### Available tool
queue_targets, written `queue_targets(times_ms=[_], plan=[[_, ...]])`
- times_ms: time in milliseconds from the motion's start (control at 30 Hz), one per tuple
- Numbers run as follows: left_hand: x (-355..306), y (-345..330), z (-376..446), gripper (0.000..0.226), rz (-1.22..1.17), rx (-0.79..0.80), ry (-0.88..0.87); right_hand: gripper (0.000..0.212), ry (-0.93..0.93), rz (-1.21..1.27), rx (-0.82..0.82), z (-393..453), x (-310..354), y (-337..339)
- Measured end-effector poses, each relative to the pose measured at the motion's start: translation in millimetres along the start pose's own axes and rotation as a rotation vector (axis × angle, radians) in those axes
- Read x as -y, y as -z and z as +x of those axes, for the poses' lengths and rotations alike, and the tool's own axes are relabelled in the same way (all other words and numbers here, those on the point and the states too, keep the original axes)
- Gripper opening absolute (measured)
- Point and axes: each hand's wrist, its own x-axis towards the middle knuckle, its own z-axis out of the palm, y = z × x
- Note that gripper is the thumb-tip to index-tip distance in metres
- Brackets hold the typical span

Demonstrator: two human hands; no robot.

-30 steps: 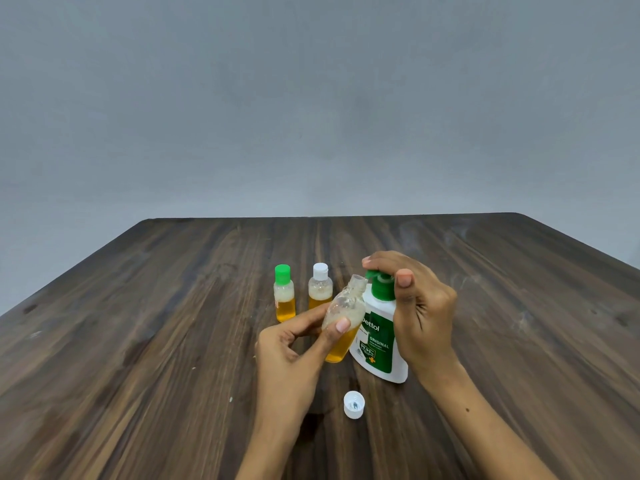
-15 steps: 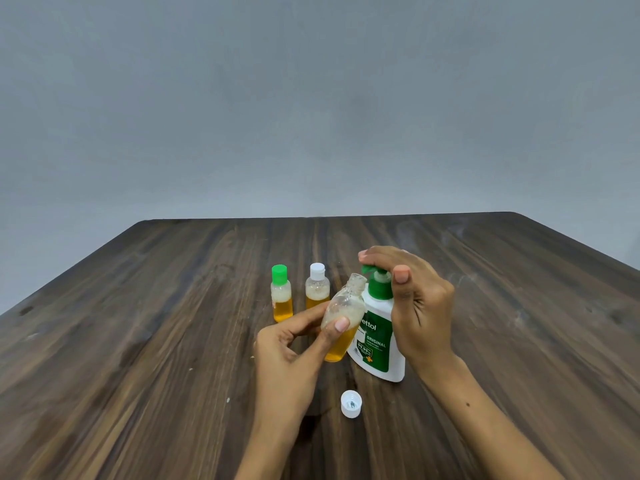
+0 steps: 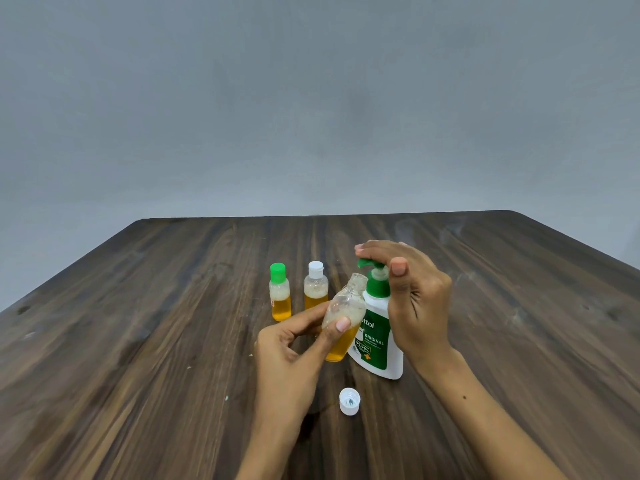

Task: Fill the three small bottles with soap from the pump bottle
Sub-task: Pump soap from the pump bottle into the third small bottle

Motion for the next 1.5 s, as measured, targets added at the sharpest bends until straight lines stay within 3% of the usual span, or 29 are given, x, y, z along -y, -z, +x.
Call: queue_targets(times_ms=[1267, 1500], plan=[[5, 2, 2, 0.022, -0.021, -0.017, -0.011, 0.061, -0.053, 0.08, 0.045, 1, 1, 5], [11, 0, 4, 0.025, -0.045, -0.016, -0.028, 0.056, 0.009, 0.043, 0.105, -3, 5, 8]])
